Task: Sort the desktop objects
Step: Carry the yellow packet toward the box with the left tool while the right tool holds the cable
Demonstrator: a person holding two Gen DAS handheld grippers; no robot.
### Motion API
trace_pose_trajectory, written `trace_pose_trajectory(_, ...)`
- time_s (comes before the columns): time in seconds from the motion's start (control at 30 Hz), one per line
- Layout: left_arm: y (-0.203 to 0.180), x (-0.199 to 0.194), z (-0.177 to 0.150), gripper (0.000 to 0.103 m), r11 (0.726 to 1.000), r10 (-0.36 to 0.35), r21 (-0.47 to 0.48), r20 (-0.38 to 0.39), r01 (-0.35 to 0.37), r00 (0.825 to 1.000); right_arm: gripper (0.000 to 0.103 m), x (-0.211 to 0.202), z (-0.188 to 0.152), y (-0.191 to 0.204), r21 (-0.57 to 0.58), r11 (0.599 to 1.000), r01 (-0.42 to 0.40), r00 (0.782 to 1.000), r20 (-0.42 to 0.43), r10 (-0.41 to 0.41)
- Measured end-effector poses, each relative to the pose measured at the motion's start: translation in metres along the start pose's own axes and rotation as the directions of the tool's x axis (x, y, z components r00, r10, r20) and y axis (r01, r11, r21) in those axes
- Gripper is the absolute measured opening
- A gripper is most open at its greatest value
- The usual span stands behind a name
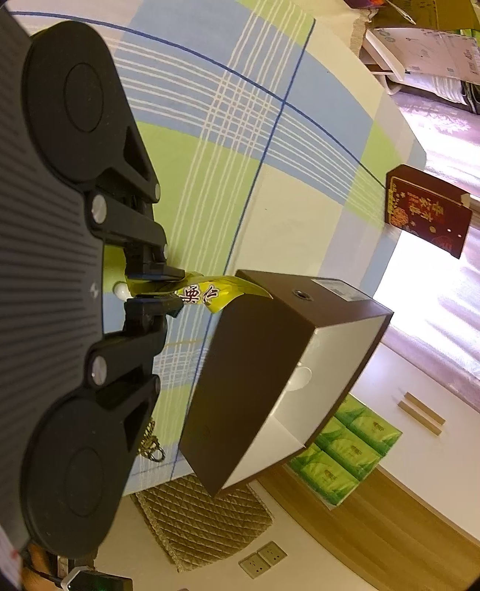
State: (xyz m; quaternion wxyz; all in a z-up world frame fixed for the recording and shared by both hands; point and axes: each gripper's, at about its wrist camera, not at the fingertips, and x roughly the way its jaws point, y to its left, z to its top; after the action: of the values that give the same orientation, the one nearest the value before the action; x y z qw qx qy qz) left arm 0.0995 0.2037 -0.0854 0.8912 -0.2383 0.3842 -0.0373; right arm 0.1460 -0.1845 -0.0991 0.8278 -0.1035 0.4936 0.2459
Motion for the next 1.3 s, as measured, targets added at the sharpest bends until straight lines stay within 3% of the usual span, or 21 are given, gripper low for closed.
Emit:
trace_pose_trajectory(0.53, -0.047, -0.023, 0.025, 0.005, 0.991, -0.116, 0.070, 0.081, 0.110, 0.990, 0.013, -0.033, 0.028, 0.010, -0.026, 1.000, -0.018, 0.999, 0.047, 0.019)
trace_pose_trajectory(1.3, -0.091, -0.003, 0.067, 0.006, 0.969, -0.222, 0.135, 0.125, 0.205, 0.967, 0.013, -0.046, 0.075, 0.000, -0.018, 0.996, -0.085, 0.987, 0.138, 0.087)
